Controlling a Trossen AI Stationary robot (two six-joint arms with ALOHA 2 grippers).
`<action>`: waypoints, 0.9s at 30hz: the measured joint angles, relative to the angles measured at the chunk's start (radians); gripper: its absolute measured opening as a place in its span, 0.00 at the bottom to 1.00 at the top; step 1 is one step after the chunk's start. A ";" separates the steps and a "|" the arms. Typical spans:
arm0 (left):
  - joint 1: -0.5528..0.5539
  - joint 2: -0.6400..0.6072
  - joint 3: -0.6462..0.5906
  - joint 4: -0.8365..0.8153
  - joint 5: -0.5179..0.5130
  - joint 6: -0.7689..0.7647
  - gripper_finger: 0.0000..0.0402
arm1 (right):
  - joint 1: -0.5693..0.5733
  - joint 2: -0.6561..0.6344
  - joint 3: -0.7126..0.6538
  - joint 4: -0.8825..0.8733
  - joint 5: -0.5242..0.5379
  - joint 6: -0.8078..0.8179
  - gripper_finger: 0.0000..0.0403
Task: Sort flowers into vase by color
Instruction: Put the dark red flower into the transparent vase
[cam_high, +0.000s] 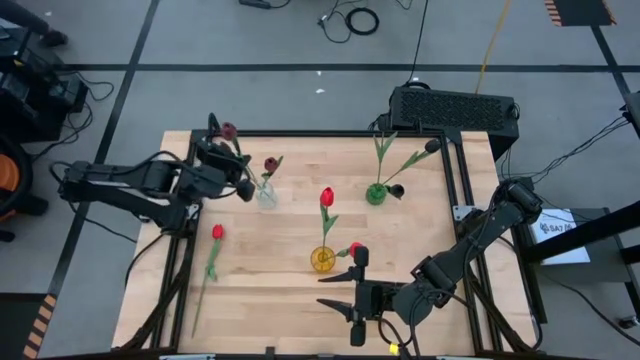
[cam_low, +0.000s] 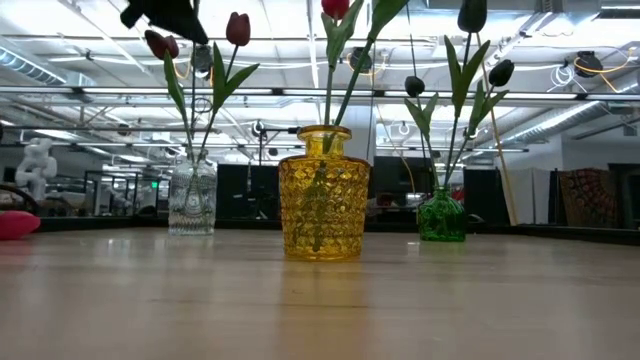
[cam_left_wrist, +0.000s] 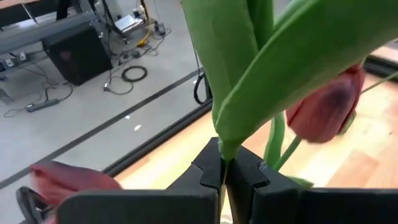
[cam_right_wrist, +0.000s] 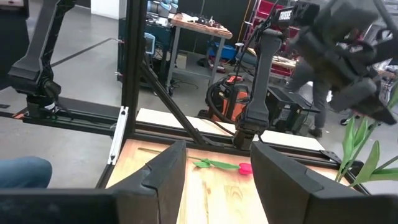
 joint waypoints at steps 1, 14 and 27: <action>0.001 0.002 -0.012 0.008 0.004 -0.001 0.03 | 0.000 0.000 0.000 0.000 0.000 0.000 0.43; 0.001 0.004 -0.119 0.099 0.008 -0.027 0.03 | 0.000 0.000 0.000 0.000 0.000 -0.003 0.43; 0.013 0.007 -0.130 0.098 0.051 -0.027 0.12 | 0.000 0.000 0.000 0.000 -0.005 -0.003 0.43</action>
